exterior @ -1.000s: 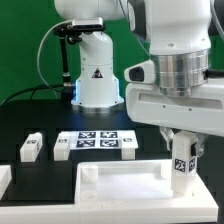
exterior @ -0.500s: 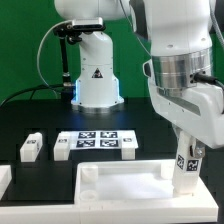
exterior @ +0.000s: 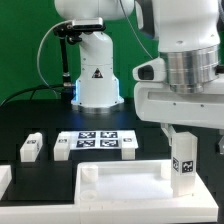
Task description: Assemble desk
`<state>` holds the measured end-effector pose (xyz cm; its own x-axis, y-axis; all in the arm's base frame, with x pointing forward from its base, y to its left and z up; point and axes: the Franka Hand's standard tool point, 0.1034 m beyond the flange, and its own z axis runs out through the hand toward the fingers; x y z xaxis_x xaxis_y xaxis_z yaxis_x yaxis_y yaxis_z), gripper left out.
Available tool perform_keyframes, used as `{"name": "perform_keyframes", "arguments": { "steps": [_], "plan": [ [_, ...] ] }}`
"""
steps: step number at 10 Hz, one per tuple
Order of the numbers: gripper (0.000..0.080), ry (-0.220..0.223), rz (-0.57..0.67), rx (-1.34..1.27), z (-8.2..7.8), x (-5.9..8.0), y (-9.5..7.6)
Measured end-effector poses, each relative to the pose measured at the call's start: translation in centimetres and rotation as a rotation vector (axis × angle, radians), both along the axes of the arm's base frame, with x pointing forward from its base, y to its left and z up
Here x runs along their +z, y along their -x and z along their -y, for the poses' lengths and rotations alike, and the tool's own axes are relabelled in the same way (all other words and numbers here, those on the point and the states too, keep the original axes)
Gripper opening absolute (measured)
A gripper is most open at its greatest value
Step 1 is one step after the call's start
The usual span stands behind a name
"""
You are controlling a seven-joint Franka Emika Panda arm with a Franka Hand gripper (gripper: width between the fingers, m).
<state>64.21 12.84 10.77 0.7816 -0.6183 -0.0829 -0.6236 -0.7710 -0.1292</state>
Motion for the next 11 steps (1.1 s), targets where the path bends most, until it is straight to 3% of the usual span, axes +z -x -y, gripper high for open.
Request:
{"name": "perform_keyframes", "arguments": {
  "steps": [3, 5, 7, 9, 10, 11],
  "plan": [
    [0.0649, 0.005, 0.032, 0.214, 0.2, -0.1, 0.0],
    [0.0649, 0.019, 0.076, 0.434, 1.8, -0.4, 0.2],
    [0.0649, 0.038, 0.103, 0.586, 1.9, -0.2, 0.0],
    [0.0649, 0.034, 0.099, 0.573, 1.9, -0.4, 0.1],
    [0.0518, 0.029, 0.092, 0.517, 1.8, -0.4, 0.1],
    [0.0518, 0.027, 0.080, 0.434, 1.8, -0.4, 0.1]
  ]
}}
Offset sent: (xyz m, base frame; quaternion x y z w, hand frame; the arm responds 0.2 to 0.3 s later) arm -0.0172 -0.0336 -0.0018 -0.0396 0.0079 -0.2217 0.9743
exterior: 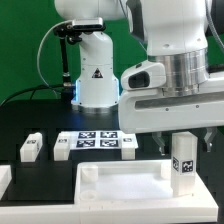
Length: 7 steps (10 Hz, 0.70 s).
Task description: Assemble desk
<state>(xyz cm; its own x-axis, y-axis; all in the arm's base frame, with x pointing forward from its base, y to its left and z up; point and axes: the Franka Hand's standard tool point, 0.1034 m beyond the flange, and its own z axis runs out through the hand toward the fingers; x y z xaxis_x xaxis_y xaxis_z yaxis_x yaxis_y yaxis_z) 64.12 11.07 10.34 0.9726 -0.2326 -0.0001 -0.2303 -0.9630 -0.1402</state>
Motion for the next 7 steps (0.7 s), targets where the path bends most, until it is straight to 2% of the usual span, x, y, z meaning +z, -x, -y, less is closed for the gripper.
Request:
{"name": "perform_keyframes", "arguments": {
  "steps": [1, 4, 6, 7],
  "plan": [
    [0.0330, -0.002, -0.009, -0.070, 0.00, -0.01, 0.00],
    [0.0296, -0.004, -0.036, -0.270, 0.32, -0.06, -0.02],
    [0.0296, -0.008, -0.066, -0.553, 0.23, -0.04, -0.03],
    [0.0296, -0.026, -0.087, -0.732, 0.15, -0.10, -0.05]
  ]
}}
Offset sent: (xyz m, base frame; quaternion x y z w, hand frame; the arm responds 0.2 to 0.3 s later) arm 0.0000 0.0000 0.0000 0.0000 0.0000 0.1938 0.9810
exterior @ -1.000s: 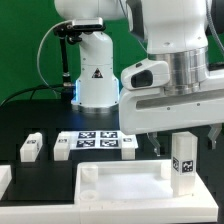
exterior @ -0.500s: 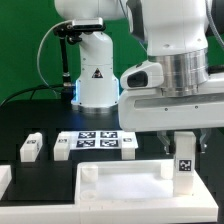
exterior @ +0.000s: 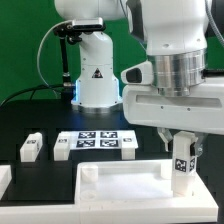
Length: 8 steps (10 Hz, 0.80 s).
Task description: Assemble desk
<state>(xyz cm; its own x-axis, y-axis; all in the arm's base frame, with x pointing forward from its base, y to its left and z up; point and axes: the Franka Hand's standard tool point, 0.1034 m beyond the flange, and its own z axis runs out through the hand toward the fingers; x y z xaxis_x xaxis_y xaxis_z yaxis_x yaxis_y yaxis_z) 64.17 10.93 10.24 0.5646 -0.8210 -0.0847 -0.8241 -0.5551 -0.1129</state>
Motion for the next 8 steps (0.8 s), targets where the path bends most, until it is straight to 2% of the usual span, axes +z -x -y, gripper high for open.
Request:
{"name": "perform_keyframes", "arguments": {
  "steps": [2, 3, 4, 6, 7, 8],
  "plan": [
    [0.0295, -0.086, -0.037, -0.475, -0.02, -0.12, 0.00],
    [0.0295, -0.103, -0.047, -0.566, -0.06, -0.08, 0.08],
    [0.0295, -0.105, -0.056, -0.613, -0.10, -0.07, 0.08],
    [0.0295, -0.094, -0.038, -0.489, -0.09, -0.13, 0.15],
    [0.0474, -0.084, -0.026, -0.332, -0.29, -0.03, 0.23],
    [0.0606, -0.076, 0.009, -0.133, -0.58, 0.22, 0.00]
  ]
}}
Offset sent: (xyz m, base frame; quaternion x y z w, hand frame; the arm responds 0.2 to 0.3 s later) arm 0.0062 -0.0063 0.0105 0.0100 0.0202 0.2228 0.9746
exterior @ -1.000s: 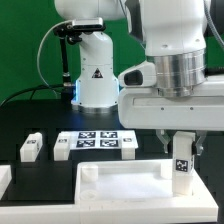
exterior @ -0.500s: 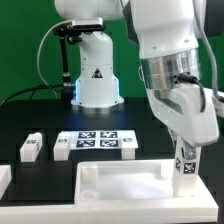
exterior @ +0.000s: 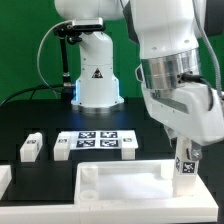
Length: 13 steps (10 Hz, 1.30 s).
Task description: Assemble desk
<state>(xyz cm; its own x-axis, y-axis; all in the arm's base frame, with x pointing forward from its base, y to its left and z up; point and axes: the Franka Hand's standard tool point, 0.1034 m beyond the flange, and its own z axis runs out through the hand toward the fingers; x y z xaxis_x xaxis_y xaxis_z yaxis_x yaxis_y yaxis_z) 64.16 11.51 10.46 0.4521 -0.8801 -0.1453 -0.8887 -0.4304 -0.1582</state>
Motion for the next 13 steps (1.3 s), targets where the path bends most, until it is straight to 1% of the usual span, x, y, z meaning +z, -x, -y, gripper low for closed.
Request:
{"name": "perform_keyframes", "arguments": {
  "steps": [1, 2, 4, 5, 6, 7, 8, 9, 10, 11, 12, 13],
  "plan": [
    [0.0606, 0.013, 0.037, 0.195, -0.15, 0.01, 0.07],
    [0.0643, 0.018, 0.037, 0.269, -0.74, 0.04, 0.42],
    [0.0649, 0.030, 0.065, 0.407, -0.58, -0.08, 0.41],
    [0.0649, 0.046, 0.081, 0.504, -0.46, -0.13, 0.42],
    [0.0649, 0.107, 0.115, 0.748, -0.07, -0.14, 0.29],
    [0.0649, 0.178, 0.136, 0.960, -0.21, 0.21, -0.03],
    [0.0649, 0.180, 0.136, 0.976, -0.44, 0.19, 0.03],
    [0.0649, 0.174, 0.132, 0.940, -0.36, 0.12, 0.04],
    [0.0540, 0.174, 0.132, 0.939, -0.36, 0.12, 0.04],
    [0.0540, 0.169, 0.123, 0.878, -0.42, 0.12, 0.05],
    [0.0373, 0.166, 0.111, 0.812, -0.27, 0.06, 0.10],
    [0.0299, 0.165, 0.094, 0.739, 0.11, -0.02, 0.16]
  ]
}}
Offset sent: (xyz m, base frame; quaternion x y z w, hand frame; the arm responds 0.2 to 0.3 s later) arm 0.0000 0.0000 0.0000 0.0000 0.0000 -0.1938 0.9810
